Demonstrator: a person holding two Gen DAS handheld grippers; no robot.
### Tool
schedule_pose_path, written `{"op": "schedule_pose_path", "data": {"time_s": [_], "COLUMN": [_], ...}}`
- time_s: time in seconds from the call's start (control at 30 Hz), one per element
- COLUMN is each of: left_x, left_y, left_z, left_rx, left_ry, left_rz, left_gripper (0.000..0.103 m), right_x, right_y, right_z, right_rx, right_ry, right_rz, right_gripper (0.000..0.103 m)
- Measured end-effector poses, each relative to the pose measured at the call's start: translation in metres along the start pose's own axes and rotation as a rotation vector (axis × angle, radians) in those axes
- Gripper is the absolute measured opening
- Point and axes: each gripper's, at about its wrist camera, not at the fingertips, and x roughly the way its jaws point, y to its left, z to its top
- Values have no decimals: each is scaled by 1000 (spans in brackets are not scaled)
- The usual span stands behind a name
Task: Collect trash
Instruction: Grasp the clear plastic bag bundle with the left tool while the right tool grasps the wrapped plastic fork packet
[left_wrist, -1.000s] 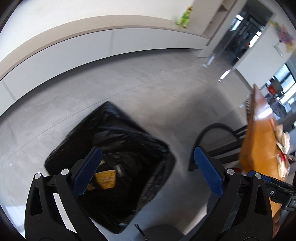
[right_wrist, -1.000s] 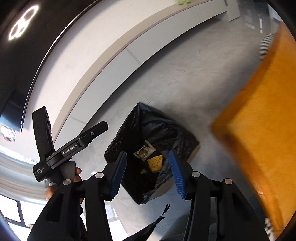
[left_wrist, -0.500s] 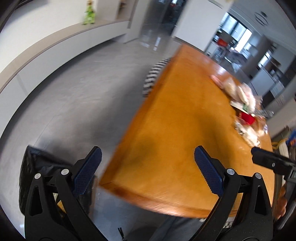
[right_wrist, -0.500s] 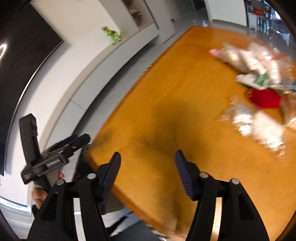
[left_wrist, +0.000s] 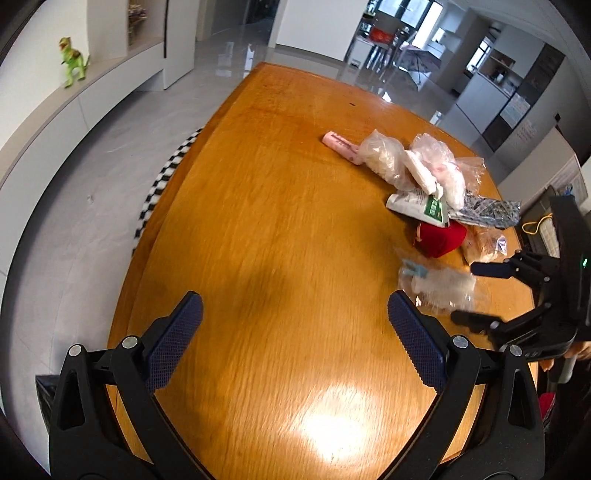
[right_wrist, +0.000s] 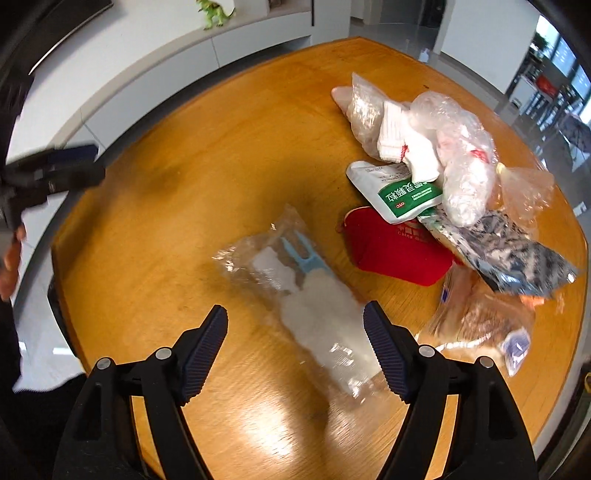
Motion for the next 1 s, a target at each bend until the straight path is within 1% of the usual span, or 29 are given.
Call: {"op": "schedule_pose_path", "data": {"time_s": [0.03,0.1,0.2,0.27,0.37,0.47,0.57,0.63,0.7,0.77,0.83,0.87,0.9,0.97,1.0], "left_x": [-1,12,26,34,47,51,60,72,84,97,108,116,119,134,139], "left_y": [3,-1,-4,-10,-29,-60,-96,-120,-143,-164,-180,-188,-191,-201,-203], "left_z": [3,21,45,59,82,104,122,130,135,138,138,138,134,133,134], "left_rx": [1,-11,-35,-38,-16,34,94,114,126,129,150,156,154,160,162], "left_ry": [6,19,34,40,49,40,54,86,121,140,158,179,191,216,219], "left_rz": [-5,-15,-28,-38,-75,-141,-214,-228,-260,-261,-268,-269,-269,-248,-235], "left_gripper": [97,97,97,97,97,97,97,97,97,96,85,72,66,65,65], "right_x": [8,19,34,41,37,32,27,24,21,18,16,13,12,11,13], "right_y": [-4,-10,-21,-21,-17,-16,-21,-25,-30,-37,-42,-41,-43,-47,-50], "right_z": [0,0,-5,-7,-15,-23,-36,-45,-53,-63,-71,-74,-77,-84,-82], "right_rx": [-16,-18,10,12,40,87,134,161,188,212,243,251,257,268,273], "right_ry": [14,24,44,44,24,11,0,-12,-24,-35,-46,-48,-51,-55,-57], "right_rz": [-4,-4,29,13,13,20,54,68,78,82,83,84,85,84,85], "right_gripper": [77,77,77,64,51,45,45,45,45,45,45,45,45,45,45]}}
